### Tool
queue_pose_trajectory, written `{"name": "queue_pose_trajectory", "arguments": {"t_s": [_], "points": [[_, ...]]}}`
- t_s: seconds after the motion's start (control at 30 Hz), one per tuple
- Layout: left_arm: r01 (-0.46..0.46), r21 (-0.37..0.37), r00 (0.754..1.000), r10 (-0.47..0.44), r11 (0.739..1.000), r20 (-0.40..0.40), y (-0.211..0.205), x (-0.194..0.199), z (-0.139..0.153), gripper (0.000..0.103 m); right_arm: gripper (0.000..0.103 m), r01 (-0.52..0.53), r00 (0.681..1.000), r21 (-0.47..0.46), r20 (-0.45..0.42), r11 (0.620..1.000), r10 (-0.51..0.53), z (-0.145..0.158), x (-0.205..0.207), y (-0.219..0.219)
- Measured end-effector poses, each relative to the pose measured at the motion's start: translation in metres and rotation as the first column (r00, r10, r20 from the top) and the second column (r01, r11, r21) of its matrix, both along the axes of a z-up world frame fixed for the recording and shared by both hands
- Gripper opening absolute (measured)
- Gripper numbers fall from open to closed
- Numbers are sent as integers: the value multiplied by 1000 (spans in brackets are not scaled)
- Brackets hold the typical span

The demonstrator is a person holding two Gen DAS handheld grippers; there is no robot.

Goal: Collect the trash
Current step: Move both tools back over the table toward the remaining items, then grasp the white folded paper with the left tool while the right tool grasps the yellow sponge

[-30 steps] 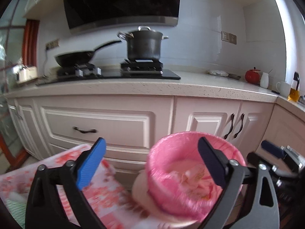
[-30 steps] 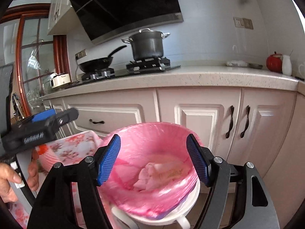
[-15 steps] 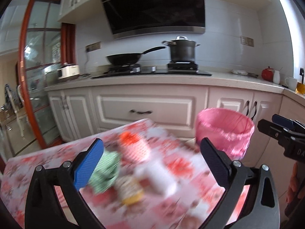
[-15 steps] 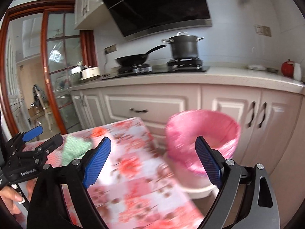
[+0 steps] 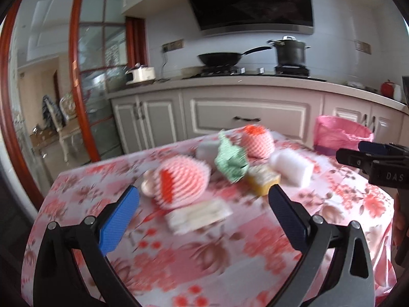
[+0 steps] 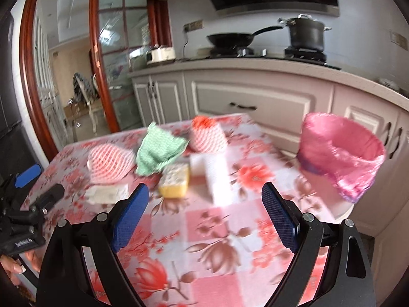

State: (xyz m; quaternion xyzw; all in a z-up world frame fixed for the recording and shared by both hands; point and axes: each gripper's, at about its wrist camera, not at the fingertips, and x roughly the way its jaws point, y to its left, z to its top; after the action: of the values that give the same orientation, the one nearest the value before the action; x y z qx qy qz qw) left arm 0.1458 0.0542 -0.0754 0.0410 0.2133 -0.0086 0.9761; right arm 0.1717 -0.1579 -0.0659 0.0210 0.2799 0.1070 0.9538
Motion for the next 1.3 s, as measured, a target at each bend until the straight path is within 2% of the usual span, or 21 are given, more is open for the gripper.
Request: {"name": "queue_pose_trajectory", "arguments": {"t_s": [0.1,0.17,0.5,0.63,0.77,0.87,1.0,1.17,1.23,1.3], "points": [[-35,-8,999,35,999,-32,17,2,-5,98,85,-15,999,-19,-37,1000,14,-11,7,12],[-55,14,997,55,998,-55,23,6,-8,98,85,-14,998,-16,-60,1000,13,-16,12,14],[-23,27,991,26,999,-131,21,36,-24,97,85,-8,994,-26,-109,1000,5,-35,33,15],[-4,32,985,10,999,-171,19,51,-32,91,85,5,992,-13,-122,1000,-7,-39,48,13],[9,24,974,-4,1000,-225,21,69,-42,85,85,19,990,21,-141,1000,-16,-41,64,10],[16,7,957,-13,1000,-290,25,87,-53,81,85,20,991,34,-132,999,-15,-40,70,11],[20,5,942,-17,1000,-336,32,106,-63,80,85,9,993,57,-117,998,-3,-35,76,11],[41,-37,929,-52,998,-367,37,125,-70,80,85,4,993,69,-115,998,4,-34,79,10],[56,-77,919,-81,995,-385,35,128,-73,80,85,2,992,70,-123,998,6,-36,79,10],[73,-103,910,-109,992,-400,30,125,-74,75,85,2,991,74,-130,997,7,-38,78,10]]}}
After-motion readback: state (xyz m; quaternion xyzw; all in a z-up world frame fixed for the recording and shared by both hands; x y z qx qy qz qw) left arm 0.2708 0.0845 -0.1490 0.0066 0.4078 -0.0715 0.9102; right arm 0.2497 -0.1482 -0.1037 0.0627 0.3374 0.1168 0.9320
